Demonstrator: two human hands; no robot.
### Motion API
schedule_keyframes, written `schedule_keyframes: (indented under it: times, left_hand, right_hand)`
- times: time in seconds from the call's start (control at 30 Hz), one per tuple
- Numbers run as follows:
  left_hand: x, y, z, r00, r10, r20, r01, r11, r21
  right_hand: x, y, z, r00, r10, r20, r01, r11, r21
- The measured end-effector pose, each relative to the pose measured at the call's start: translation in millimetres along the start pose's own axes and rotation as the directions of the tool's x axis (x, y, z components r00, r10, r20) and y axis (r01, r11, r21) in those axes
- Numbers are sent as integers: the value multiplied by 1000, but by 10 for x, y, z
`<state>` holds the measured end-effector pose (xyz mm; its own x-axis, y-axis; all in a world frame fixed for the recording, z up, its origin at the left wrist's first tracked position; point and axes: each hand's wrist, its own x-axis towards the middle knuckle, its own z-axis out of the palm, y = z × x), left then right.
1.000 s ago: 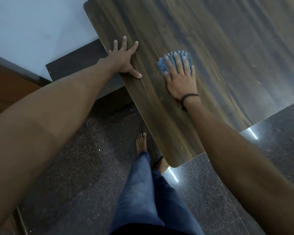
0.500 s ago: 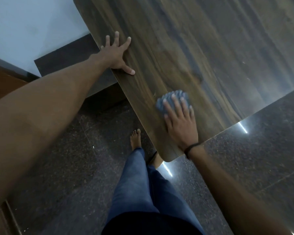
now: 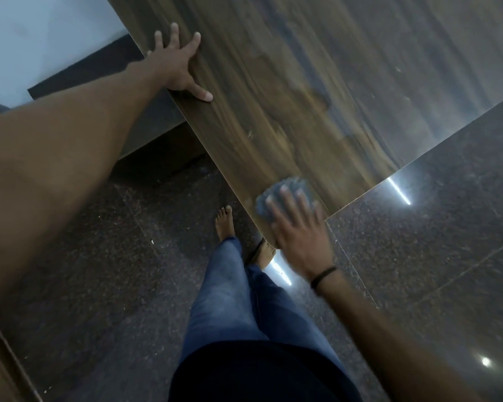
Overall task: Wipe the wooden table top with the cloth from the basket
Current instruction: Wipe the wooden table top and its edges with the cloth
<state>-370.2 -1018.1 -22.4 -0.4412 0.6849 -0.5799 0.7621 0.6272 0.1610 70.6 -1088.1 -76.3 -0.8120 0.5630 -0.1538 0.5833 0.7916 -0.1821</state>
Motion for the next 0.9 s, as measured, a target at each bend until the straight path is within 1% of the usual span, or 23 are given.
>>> schedule_keyframes:
  times: [0.03,0.13,0.23,0.33,0.4,0.47,0.57,0.63,0.73,0.83,0.9]
  left_hand:
    - [-9,3,-1,1000,2,4,-2,1000,0]
    - [-10,-6,-17,1000,2,14,-2,1000,-5]
    - [13,10,-35,1000,3,21,-3,1000,4]
    - [8,20,-39,999,-13,33,13,1000,8]
    - [7,10,-39,999,-20,36,19,1000,19]
    - [4,15,-37,999,-11,40,11,1000,14]
    - [5,17,-46,999,-6,46,6,1000,7]
    - [6,9,-48,999,-16,49,16,1000,10]
    - [16,25,-70,999,-14,49,14,1000,7]
    - [-8,13,-69,999,-4,46,4,1000,2]
    - [-51,25,-52,999,-12,38,12,1000,-1]
  right_hand:
    - [-191,-159,73,998,-54,20,54,998,-13]
    - [-322,-229,99,996,-93,15,94,995,-29]
    - [75,-335,-16,993,-119,9,119,993,-10]
    - [663,-636,-67,997,-74,-11,74,997,33]
    - [794,-739,-63,999,-44,10,43,999,28]
    - [588,-675,-28,998,-53,17,53,999,10]
    - [-135,-446,32,997,-73,40,75,996,-40]
    - [-400,-321,47,996,-79,32,80,996,-35]
    - [-18,-401,22,995,-97,10,97,995,-7]
    - [518,-589,-16,998,-53,-17,54,998,19]
    - [537,-534,23,997,-77,-5,77,997,1]
